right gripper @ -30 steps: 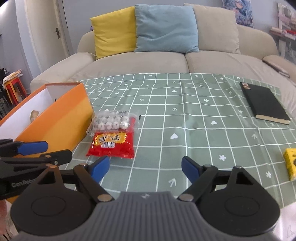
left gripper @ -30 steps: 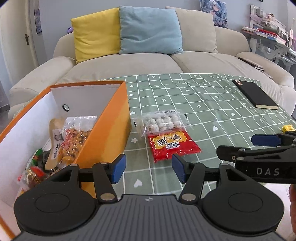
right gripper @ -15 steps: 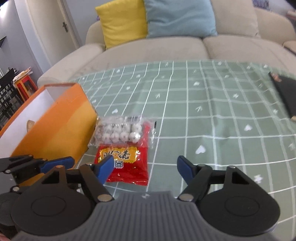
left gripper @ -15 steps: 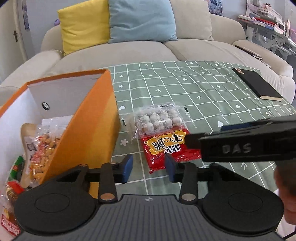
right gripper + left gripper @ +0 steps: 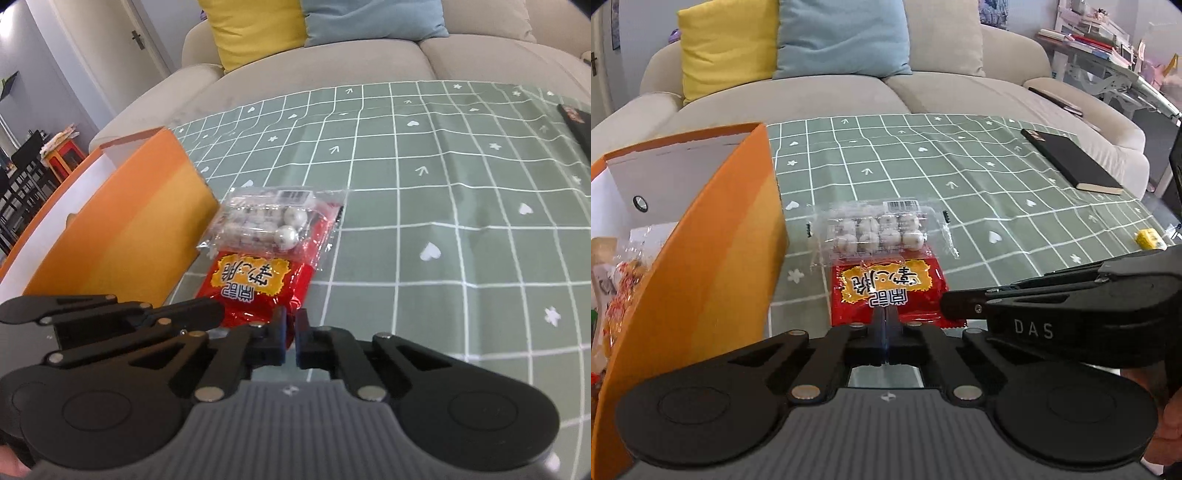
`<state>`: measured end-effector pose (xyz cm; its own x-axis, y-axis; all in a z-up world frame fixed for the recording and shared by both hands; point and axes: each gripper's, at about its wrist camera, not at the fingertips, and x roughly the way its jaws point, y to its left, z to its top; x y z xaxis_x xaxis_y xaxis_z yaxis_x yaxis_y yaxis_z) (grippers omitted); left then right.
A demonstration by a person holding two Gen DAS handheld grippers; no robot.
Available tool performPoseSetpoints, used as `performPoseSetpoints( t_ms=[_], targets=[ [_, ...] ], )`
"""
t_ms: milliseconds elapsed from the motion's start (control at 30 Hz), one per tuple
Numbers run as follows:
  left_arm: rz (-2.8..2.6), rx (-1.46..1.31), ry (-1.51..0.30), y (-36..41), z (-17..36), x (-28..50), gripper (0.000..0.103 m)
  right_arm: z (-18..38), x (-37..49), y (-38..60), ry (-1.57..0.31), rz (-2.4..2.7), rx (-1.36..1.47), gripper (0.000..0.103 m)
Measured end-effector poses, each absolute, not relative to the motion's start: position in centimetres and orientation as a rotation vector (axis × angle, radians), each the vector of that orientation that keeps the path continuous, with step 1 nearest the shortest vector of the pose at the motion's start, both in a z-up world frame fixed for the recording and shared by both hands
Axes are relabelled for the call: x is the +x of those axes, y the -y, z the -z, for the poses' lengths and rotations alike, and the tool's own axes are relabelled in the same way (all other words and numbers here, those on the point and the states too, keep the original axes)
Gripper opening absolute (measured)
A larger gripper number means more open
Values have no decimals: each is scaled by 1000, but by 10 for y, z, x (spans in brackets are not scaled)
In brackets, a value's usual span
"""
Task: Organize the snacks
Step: 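Grasp the red packet with the left tool while the right tool grasps the clear white-ball bag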
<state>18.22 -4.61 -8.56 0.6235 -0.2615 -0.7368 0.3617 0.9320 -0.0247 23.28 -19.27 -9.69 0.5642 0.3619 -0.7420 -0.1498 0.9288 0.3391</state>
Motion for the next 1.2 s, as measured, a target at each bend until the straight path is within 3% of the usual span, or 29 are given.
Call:
performPoseSetpoints(
  t_ms=[233,333,500,733,800,833,900,933,1000,1200],
  targets=[
    [322,67,-856,30,78,146,1,87,197,199,-979,-269,295,0],
    [312,35,-857,21,73,130,6,83,178,196,-1008,-282,281,0],
    [314,17,-850,13,66,103,37,81,149,192,-1053,-307,287,0],
    [327,-2,-844,9,64,79,51,83,110,184,-1071,-363,247,0],
    [334,1,-849,10,65,75,58,80,100,180,-1064,-363,204,4],
    [336,4,-849,10,65,72,61,78,97,179,-1056,-356,172,10],
    [346,18,-849,13,65,70,77,73,90,178,-1036,-349,132,28],
    [356,26,-847,14,65,70,78,69,87,180,-1021,-345,115,33],
    [370,22,-837,15,64,70,81,63,88,181,-999,-342,66,34],
    [424,74,-832,13,59,76,87,46,95,188,-913,-349,-121,60]
  ],
)
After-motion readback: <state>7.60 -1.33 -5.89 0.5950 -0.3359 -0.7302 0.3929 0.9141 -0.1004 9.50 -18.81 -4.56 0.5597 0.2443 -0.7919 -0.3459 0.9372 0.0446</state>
